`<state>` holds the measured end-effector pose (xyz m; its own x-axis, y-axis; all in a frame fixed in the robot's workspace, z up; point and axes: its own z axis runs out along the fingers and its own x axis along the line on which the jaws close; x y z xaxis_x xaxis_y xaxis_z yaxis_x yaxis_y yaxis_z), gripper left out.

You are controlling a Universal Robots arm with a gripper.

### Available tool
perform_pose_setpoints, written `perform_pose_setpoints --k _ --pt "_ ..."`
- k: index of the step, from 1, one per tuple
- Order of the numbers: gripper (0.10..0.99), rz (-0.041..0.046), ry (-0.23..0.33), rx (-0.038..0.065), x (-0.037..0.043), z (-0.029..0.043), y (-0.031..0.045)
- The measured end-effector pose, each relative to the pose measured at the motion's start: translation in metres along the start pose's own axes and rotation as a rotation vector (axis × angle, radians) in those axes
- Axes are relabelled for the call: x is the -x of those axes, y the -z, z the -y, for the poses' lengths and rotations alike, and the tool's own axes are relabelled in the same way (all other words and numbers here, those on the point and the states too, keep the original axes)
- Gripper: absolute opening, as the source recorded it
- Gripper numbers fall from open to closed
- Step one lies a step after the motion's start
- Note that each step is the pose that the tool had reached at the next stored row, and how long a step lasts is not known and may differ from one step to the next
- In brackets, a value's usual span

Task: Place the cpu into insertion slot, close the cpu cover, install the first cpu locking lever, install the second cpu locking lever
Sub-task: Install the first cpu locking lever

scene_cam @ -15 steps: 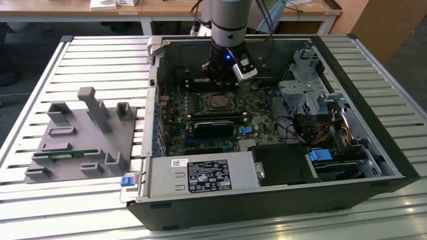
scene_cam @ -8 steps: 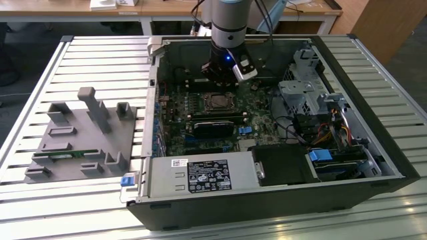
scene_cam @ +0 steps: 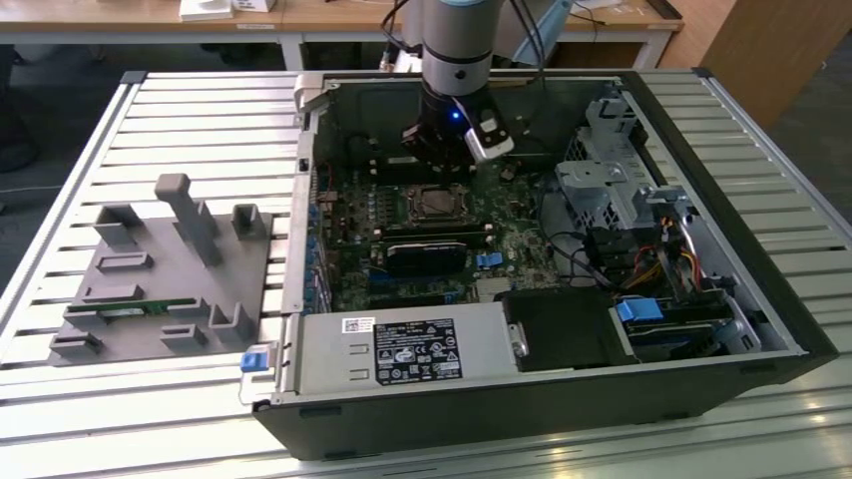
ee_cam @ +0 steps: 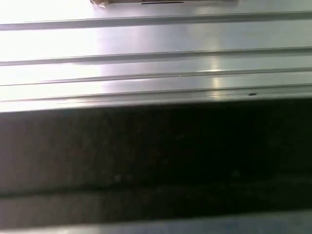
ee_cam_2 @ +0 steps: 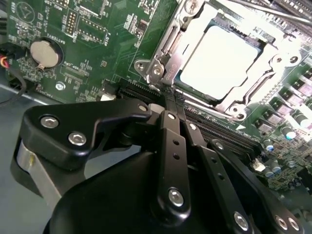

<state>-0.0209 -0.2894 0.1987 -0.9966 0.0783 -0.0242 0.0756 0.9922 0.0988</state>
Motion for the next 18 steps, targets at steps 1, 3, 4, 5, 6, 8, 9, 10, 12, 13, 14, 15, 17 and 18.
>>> perform_pose_setpoints --k 1,3,4,5,6,8,9,10,12,13,14,15,17,18 --pt "0.106 -0.0004 0.0 -0.001 0.0 -0.0001 0.002" --pt "0.106 -0.0005 0.0 -0.001 0.0001 -0.0004 0.0057" --pt "0.106 -0.0006 0.0 -0.001 0.0001 -0.0006 0.0074" --pt "0.106 -0.0007 0.0 -0.001 0.0001 -0.0007 0.009" --pt "0.106 -0.0009 0.0 -0.001 0.0002 -0.0008 0.0101" --pt "0.106 -0.0008 0.0 -0.002 0.0003 -0.0004 0.0103" --pt "0.106 -0.0009 0.0 -0.002 0.0003 0.0007 0.0104" --pt "0.106 -0.0009 0.0 -0.002 0.0004 0.0014 0.0105" --pt "0.106 -0.0008 0.0 -0.002 0.0004 0.0019 0.0105" --pt "0.106 -0.0009 0.0 -0.002 0.0005 0.002 0.0105" --pt "0.106 -0.0009 0.0 -0.002 0.0005 0.0023 0.0106" --pt "0.106 -0.0009 0.0 -0.002 0.0005 0.0026 0.0107" --pt "0.106 -0.0009 0.0 -0.002 0.0007 0.0032 0.0107" --pt "0.106 -0.0009 0.0 -0.002 0.0007 0.0035 0.0107"
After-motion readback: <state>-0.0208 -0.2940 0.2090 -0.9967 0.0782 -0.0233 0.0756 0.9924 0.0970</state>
